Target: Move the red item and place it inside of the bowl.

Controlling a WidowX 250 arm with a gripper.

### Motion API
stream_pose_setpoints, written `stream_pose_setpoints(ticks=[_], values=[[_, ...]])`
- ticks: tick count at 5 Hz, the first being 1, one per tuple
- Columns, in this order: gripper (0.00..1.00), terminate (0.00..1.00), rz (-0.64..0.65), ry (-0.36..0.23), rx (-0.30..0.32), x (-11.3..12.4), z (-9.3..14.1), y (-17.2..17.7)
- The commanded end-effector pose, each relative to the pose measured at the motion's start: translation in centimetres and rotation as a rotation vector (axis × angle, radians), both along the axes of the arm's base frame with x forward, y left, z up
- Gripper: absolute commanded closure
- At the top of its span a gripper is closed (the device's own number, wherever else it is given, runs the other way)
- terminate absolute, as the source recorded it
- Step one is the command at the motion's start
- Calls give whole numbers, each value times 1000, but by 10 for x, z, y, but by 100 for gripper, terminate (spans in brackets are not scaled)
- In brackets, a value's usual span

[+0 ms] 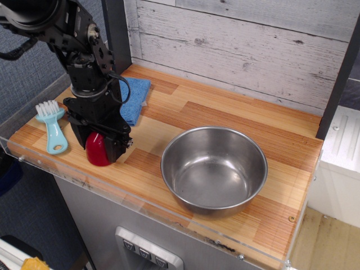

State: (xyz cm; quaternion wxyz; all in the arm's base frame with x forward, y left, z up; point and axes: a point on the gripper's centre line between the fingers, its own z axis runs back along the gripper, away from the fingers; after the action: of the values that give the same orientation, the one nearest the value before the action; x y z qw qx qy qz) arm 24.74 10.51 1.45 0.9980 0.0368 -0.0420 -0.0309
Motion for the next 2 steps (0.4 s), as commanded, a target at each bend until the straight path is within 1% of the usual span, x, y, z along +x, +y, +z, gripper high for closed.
stream_pose_setpoints(ticks=[1,2], values=[[100,0,40,-48,4,5,28,6],[100,0,67,-111,1,10,56,8]])
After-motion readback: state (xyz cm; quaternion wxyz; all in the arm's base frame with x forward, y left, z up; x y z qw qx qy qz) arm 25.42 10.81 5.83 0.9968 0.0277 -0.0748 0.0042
